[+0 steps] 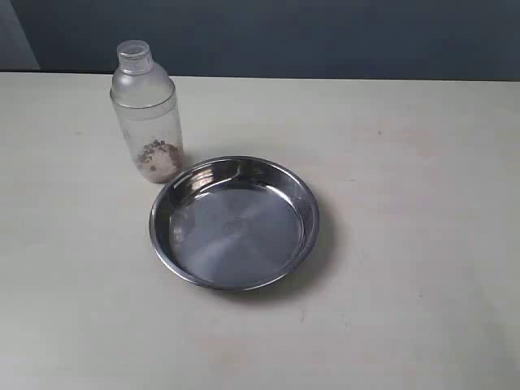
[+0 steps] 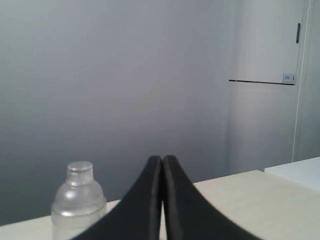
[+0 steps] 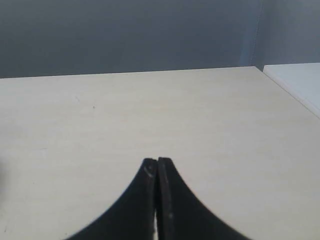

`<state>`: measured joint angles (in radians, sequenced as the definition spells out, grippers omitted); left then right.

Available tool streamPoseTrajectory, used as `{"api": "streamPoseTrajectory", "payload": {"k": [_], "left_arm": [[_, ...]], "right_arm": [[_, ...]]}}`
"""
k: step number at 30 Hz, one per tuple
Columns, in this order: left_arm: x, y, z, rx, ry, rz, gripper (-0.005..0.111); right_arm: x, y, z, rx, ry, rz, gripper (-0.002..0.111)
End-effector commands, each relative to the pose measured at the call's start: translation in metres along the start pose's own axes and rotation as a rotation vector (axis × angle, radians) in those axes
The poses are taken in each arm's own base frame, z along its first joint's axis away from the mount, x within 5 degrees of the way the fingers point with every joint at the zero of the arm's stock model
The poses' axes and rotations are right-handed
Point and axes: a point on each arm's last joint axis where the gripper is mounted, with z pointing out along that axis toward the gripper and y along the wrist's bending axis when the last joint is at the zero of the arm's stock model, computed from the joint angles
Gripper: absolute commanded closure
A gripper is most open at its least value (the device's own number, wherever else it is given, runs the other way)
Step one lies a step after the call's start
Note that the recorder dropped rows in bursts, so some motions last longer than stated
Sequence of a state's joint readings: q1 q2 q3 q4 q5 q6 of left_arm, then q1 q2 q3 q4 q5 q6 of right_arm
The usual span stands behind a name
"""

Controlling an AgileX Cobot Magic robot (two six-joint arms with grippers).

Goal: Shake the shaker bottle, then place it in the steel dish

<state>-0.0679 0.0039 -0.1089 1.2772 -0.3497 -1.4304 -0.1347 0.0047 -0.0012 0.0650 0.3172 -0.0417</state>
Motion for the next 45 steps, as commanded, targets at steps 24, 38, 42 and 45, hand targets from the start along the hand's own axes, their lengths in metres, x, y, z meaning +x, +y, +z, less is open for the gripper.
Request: {"api": "streamPoseTrajectory", "payload": {"k": [24, 38, 42, 45], "left_arm": [[-0.090, 0.021, 0.065, -0.149, 0.019, -0.060, 0.001], [-0.096, 0.058, 0.147, -0.285, 0.171, -0.217, 0.001], [-0.086, 0.058, 0.156, -0.242, 0.225, -0.176, 0.001], [-0.073, 0.061, 0.166, -0.220, 0.282, -0.164, 0.001]], "right_arm": [[-0.001, 0.000, 0.000, 0.004, -0.016, 0.000, 0.109], [-0.001, 0.000, 0.000, 0.004, -0.016, 0.000, 0.109], [-0.001, 0.000, 0.000, 0.004, -0.016, 0.000, 0.109], [-0.001, 0.000, 0.000, 0.004, -0.016, 0.000, 0.109]]}}
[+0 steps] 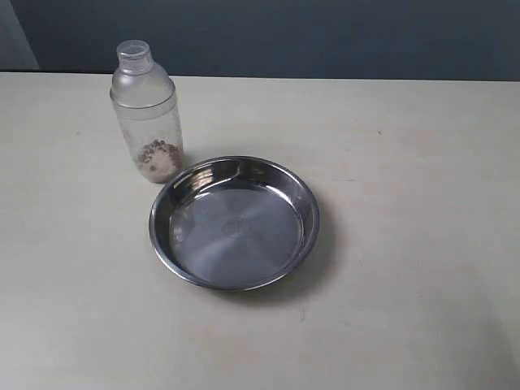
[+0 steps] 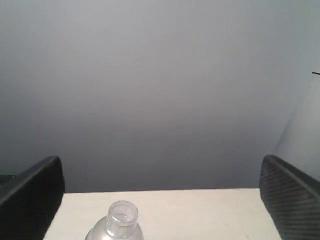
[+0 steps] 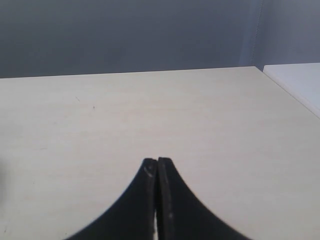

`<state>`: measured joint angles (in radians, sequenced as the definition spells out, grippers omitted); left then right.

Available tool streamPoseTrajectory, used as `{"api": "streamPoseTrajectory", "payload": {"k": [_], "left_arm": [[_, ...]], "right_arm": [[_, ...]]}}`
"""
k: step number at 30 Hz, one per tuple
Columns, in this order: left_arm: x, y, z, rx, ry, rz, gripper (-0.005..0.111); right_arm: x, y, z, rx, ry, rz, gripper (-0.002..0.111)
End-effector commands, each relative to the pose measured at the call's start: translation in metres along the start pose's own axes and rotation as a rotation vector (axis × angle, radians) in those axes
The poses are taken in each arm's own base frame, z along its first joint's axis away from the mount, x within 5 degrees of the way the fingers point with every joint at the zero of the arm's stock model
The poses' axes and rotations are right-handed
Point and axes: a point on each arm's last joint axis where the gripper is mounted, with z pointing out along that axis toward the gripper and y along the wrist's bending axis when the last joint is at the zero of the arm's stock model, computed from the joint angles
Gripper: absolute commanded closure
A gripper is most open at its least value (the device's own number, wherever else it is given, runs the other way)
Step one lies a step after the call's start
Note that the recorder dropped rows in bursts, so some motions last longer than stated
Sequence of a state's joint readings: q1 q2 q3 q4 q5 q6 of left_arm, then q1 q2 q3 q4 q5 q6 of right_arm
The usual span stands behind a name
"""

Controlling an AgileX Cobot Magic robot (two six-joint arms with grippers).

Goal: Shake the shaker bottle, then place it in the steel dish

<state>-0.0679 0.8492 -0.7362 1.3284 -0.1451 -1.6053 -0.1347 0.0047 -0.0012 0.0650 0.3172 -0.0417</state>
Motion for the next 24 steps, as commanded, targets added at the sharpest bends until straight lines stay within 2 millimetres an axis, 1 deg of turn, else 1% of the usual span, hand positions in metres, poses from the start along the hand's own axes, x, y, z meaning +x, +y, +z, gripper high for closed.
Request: {"api": "streamPoseTrajectory", "payload": {"k": [1, 3, 7, 9, 14, 17, 19, 21, 24], "left_arm": [[0.009, 0.002, 0.017, 0.025, 0.065, 0.011, 0.001], [0.012, 0.002, 0.024, 0.032, 0.089, -0.023, 0.001], [0.013, 0.001, 0.033, 0.048, 0.136, 0.015, 0.001], [0.019, 0.003, 0.038, 0.052, 0.176, 0.028, 0.001], [0.047, 0.009, 0.052, 0.078, 0.305, 0.118, 0.001], [0.068, 0.018, 0.058, 0.047, 0.376, 0.120, 0.001], [0.079, 0.023, 0.058, 0.020, 0.409, 0.116, 0.001], [0.088, 0.027, 0.055, 0.003, 0.431, 0.151, 0.001], [0.093, 0.029, 0.053, 0.006, 0.440, 0.196, 0.001]], "right_arm": [[-0.001, 0.000, 0.000, 0.004, -0.016, 0.000, 0.109], [-0.001, 0.000, 0.000, 0.004, -0.016, 0.000, 0.109], [-0.001, 0.000, 0.000, 0.004, -0.016, 0.000, 0.109], [-0.001, 0.000, 0.000, 0.004, -0.016, 0.000, 0.109], [-0.001, 0.000, 0.000, 0.004, -0.016, 0.000, 0.109], [-0.001, 0.000, 0.000, 0.004, -0.016, 0.000, 0.109], [-0.001, 0.000, 0.000, 0.004, -0.016, 0.000, 0.109], [-0.001, 0.000, 0.000, 0.004, -0.016, 0.000, 0.109], [-0.001, 0.000, 0.000, 0.004, -0.016, 0.000, 0.109]]}}
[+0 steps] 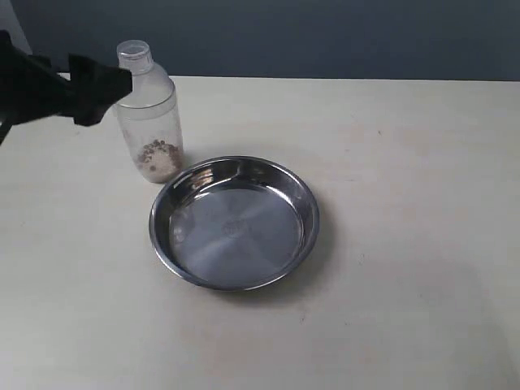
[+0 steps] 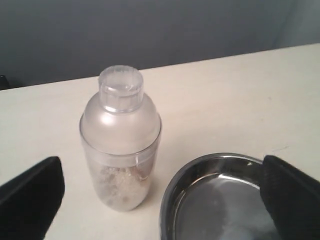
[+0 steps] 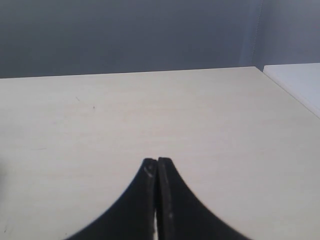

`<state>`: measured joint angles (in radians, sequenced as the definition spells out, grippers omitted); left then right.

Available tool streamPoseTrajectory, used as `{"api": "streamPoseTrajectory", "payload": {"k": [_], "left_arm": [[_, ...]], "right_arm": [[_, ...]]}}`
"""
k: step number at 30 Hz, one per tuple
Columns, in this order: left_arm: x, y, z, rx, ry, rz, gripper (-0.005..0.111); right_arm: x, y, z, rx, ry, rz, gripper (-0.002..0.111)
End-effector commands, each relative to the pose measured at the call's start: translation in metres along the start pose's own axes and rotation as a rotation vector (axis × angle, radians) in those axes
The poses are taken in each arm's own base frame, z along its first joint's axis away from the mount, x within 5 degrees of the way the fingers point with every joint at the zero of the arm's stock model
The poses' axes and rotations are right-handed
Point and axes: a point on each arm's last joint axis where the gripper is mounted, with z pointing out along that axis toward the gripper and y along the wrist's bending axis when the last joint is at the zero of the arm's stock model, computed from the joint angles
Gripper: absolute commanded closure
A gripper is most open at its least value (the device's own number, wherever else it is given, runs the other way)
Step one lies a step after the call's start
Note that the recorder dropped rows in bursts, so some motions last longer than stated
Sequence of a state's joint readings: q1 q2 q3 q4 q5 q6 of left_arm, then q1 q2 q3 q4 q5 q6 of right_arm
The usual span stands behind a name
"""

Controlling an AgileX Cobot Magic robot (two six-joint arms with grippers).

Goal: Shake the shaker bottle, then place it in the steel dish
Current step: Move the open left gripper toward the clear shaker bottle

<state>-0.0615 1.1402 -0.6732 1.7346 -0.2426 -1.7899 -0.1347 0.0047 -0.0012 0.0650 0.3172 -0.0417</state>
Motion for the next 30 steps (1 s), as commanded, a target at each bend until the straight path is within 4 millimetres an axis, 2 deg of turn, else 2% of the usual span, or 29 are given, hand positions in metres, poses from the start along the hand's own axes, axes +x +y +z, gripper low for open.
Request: {"api": "streamPoseTrajectory", "payload": {"k": [1, 14, 20, 23, 24, 25, 26, 30], "left_arm": [[0.006, 0.003, 0.001, -0.023, 0.003, 0.040, 0.001], [-0.002, -0.002, 0.000, 0.028, -0.093, -0.028, 0.002], [0.008, -0.006, 0.004, 0.105, -0.226, -0.048, 0.002], [0.022, -0.005, 0.008, 0.052, -0.329, 0.036, 0.002], [0.037, -0.006, 0.015, 0.002, -0.309, 0.148, 0.002], [0.045, -0.006, 0.020, -0.016, -0.289, 0.188, 0.002], [0.062, -0.004, 0.029, -0.042, -0.276, 0.229, 0.002], [0.087, 0.006, 0.056, -0.051, -0.326, 0.171, 0.001]], "right_arm": [[-0.001, 0.000, 0.000, 0.004, -0.016, 0.000, 0.109], [-0.001, 0.000, 0.000, 0.004, -0.016, 0.000, 0.109], [-0.001, 0.000, 0.000, 0.004, -0.016, 0.000, 0.109], [-0.001, 0.000, 0.000, 0.004, -0.016, 0.000, 0.109], [-0.001, 0.000, 0.000, 0.004, -0.016, 0.000, 0.109], [-0.001, 0.000, 0.000, 0.004, -0.016, 0.000, 0.109], [-0.001, 0.000, 0.000, 0.004, -0.016, 0.000, 0.109], [-0.001, 0.000, 0.000, 0.004, -0.016, 0.000, 0.109]]}}
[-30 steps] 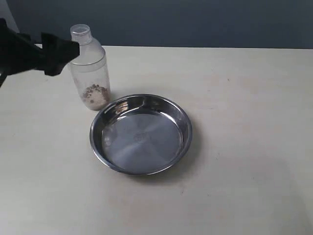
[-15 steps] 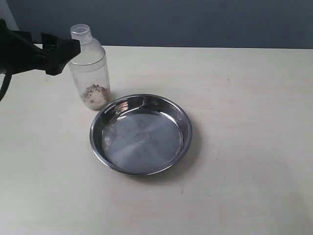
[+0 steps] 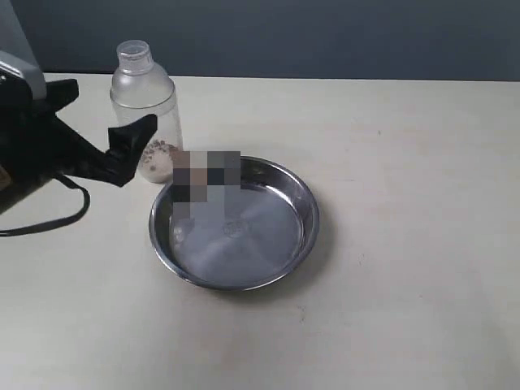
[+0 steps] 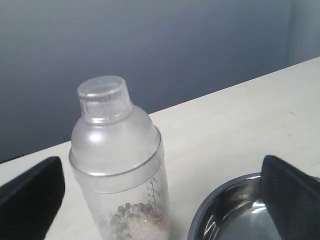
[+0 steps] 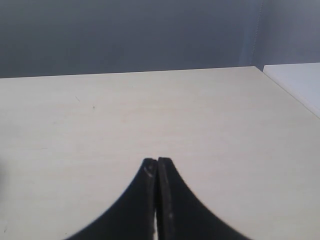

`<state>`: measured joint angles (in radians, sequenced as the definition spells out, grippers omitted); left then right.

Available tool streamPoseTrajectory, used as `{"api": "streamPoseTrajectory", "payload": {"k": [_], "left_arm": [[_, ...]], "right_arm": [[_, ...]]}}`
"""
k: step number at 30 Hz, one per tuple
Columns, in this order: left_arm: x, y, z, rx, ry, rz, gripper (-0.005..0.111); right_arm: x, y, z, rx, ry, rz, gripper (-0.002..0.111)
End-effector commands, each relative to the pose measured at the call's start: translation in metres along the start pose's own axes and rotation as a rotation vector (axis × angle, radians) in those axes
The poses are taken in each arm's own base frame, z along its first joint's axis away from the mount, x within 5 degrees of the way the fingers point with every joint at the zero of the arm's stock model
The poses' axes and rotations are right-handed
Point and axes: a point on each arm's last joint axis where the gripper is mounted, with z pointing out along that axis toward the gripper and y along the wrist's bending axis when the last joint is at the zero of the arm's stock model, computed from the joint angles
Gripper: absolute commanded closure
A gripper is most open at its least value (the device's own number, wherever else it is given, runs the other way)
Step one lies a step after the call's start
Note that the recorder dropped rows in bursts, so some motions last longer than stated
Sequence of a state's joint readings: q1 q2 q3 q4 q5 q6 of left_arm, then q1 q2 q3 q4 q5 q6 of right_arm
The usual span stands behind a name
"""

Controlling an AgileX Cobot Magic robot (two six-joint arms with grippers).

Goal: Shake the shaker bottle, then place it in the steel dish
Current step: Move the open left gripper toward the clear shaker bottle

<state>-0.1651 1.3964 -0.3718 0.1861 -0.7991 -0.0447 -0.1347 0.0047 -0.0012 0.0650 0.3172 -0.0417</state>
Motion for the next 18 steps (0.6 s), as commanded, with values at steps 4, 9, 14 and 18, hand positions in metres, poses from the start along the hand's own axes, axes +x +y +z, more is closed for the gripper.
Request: {"api": "streamPoseTrajectory", "payload": {"k": [4, 9, 14, 18], "left_arm": [[0.048, 0.016, 0.027, -0.172, -0.087, -0.223, 0.001], [0.088, 0.002, 0.049, -0.020, 0.056, -0.206, 0.001], [0.096, 0.006, 0.062, -0.051, 0.064, -0.210, 0.001], [0.092, 0.011, 0.075, -0.060, 0.029, -0.203, 0.001]], "right_arm": [[-0.001, 0.000, 0.000, 0.004, -0.016, 0.000, 0.109], [-0.001, 0.000, 0.000, 0.004, -0.016, 0.000, 0.109], [-0.001, 0.000, 0.000, 0.004, -0.016, 0.000, 0.109], [-0.001, 0.000, 0.000, 0.004, -0.016, 0.000, 0.109]]}}
